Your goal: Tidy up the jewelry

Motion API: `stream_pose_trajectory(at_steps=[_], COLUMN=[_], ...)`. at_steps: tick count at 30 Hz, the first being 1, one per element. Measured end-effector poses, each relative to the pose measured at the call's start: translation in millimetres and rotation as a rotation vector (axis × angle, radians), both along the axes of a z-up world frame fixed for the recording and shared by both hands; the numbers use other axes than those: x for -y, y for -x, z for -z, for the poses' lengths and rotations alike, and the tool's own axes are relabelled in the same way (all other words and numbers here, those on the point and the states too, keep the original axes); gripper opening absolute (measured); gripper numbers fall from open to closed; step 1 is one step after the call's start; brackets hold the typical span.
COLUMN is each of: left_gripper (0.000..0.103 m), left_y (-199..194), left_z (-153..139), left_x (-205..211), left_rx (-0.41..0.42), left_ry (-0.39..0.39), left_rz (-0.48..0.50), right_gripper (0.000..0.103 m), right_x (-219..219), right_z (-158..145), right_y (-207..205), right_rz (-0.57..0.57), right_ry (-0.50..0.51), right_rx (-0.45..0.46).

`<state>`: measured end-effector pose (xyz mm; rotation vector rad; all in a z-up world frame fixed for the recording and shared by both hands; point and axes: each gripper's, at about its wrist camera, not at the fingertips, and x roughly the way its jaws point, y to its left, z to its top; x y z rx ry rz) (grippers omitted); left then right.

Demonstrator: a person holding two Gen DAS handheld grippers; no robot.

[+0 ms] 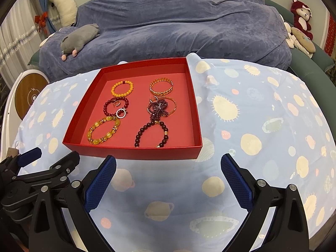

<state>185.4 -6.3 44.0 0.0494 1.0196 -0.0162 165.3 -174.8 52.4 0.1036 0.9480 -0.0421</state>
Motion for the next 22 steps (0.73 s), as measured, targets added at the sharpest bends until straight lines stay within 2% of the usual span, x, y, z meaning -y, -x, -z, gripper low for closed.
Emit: stream_pose_trajectory(at_steps=[22], left_gripper=[0.095], left_y=[-0.9], left_z=[-5.5], left_x=[0.6], left_rx=[0.011], left_ry=[-0.014], left_rz=[-0.005], right_gripper=[0.096], right_x=[1.9], right_z=[-4.5], right_y=[-1.8], right_rz=[0.001], right_ry=[0.007], right_rx=[0.009])
